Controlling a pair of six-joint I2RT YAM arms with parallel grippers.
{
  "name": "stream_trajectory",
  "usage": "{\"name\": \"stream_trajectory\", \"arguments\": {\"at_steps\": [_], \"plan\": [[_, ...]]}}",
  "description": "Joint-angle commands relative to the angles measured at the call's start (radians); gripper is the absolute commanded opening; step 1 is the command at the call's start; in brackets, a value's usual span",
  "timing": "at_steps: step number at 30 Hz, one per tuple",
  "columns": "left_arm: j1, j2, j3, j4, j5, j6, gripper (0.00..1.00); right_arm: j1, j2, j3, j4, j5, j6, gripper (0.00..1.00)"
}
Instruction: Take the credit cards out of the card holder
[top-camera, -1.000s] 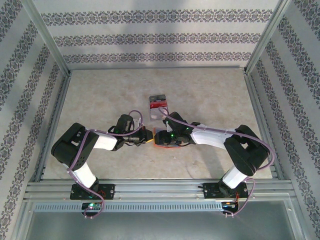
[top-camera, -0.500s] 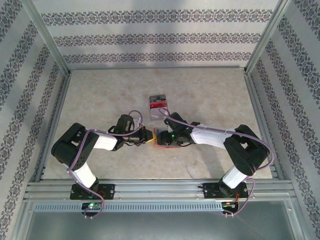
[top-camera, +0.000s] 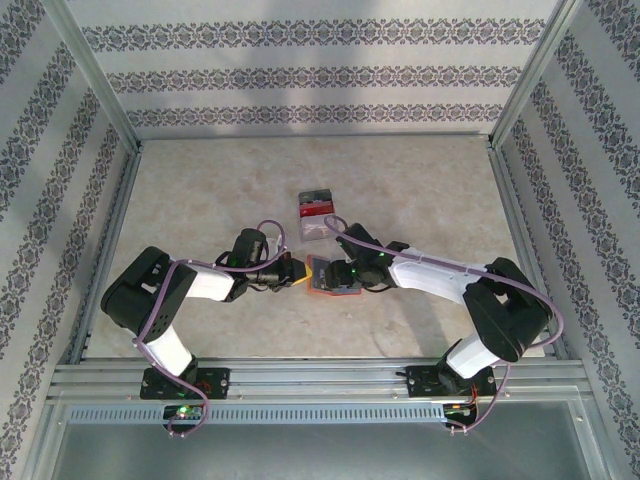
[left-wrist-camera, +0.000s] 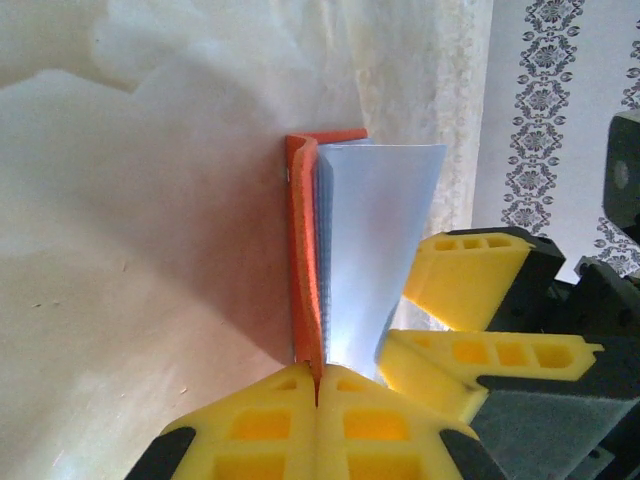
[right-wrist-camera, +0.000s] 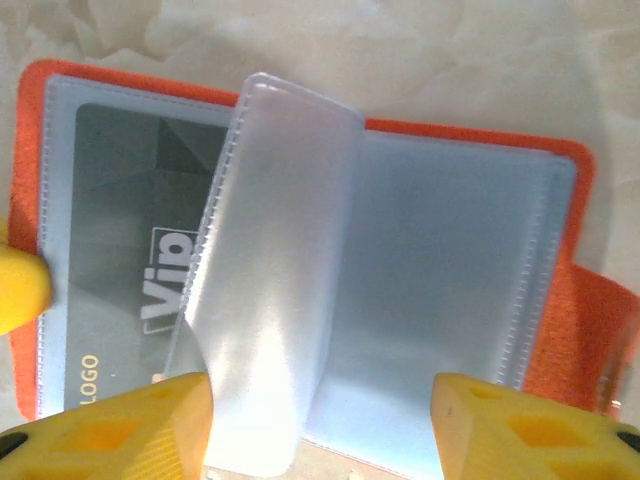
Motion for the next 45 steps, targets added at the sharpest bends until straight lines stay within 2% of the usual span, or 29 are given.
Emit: {"name": "stream_trajectory", "arguments": {"at_steps": [1, 10, 14, 18, 21, 28, 32, 37, 45], "plan": [[-0.014, -0.026, 0.015, -0.017, -0.007, 0.024, 0.00, -0.016, -0.025, -0.013, -0.069, 0.070, -0.015, 0.59], [-0.013, -0.038, 0.019, -0.041, -0.008, 0.038, 0.00, -0.055, -0.059, -0.026, -0.146, 0.118, -0.031, 0.55], [-0.013, -0.040, 0.021, -0.042, -0.005, 0.040, 0.00, -0.066, -0.128, -0.062, -0.022, -0.003, -0.053, 0.55], [-0.015, -0.041, 0.019, -0.036, -0.007, 0.036, 0.00, -0.043, -0.155, -0.060, 0.091, -0.113, -0.060, 0.61], [-0.016, -0.044, 0.018, -0.017, -0.007, 0.018, 0.00, 0.008, -0.140, -0.060, 0.148, -0.110, -0.083, 0.66], [-0.027, -0.042, -0.007, 0.108, 0.006, -0.081, 0.00, 0.073, -0.116, -0.128, 0.297, -0.073, -0.145, 0.71], [-0.037, -0.040, -0.001, 0.090, -0.001, -0.078, 0.00, 0.097, -0.113, -0.178, 0.379, -0.059, -0.198, 0.74], [-0.042, -0.042, -0.002, 0.076, -0.010, -0.075, 0.00, 0.095, -0.121, -0.226, 0.432, -0.042, -0.230, 0.77], [-0.049, -0.047, 0.001, 0.051, -0.021, -0.063, 0.00, 0.071, -0.101, -0.247, 0.469, -0.074, -0.231, 0.77]]}}
